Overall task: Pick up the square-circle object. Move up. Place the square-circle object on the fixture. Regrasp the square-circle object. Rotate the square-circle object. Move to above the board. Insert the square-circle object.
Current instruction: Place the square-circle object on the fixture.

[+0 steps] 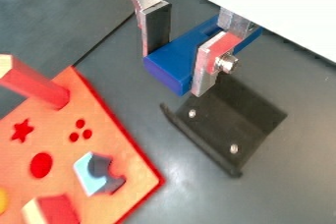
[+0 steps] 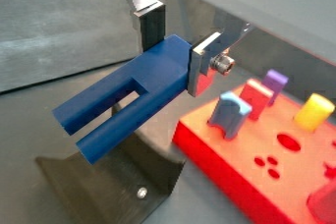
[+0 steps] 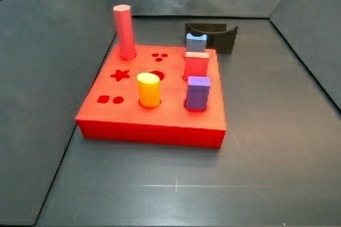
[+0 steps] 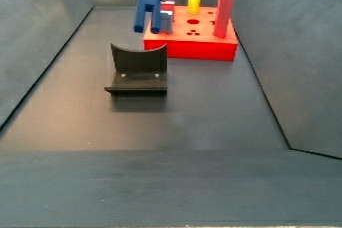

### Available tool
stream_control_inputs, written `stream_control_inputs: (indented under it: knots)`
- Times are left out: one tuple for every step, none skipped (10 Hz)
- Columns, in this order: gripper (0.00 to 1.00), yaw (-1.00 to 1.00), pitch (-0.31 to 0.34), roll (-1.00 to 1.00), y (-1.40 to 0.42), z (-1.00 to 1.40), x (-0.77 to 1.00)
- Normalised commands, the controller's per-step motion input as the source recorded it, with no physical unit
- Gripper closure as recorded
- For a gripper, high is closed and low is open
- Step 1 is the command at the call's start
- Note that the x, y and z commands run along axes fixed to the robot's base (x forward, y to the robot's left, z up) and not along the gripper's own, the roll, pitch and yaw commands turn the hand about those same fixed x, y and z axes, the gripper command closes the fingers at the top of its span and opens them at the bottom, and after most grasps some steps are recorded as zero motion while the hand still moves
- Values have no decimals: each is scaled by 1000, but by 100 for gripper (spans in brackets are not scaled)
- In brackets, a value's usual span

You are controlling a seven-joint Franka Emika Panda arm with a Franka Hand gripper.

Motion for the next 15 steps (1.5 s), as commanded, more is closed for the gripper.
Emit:
stream_control_inputs:
  knots:
    - [100,-86,149,-1000,44,-18,388]
    - [100,-104,148,-917,47,-18,323]
    - [100,-115,131,-755,49,-19,260]
    - [100,-123,112,-592,49,-22,198]
    - [100,-125,92,-370,50,-22,119]
    - [100,-121,66,-248,37,-10,72]
    - [100,-75,217,-1000,133,-1000,123]
    - [100,-83,206,-1000,136,-1000,128]
    - [100,-130,228,-939,139,-1000,146]
    - [100,-155,210,-795,137,-1000,164]
    - [100,-178,178,-639,139,-1000,176]
    - [100,-197,141,-483,143,-1000,186]
    - [100,-203,101,-291,141,-1000,193]
    - [100,-199,60,-220,137,-1000,198]
    - [100,-187,29,-191,134,-928,186]
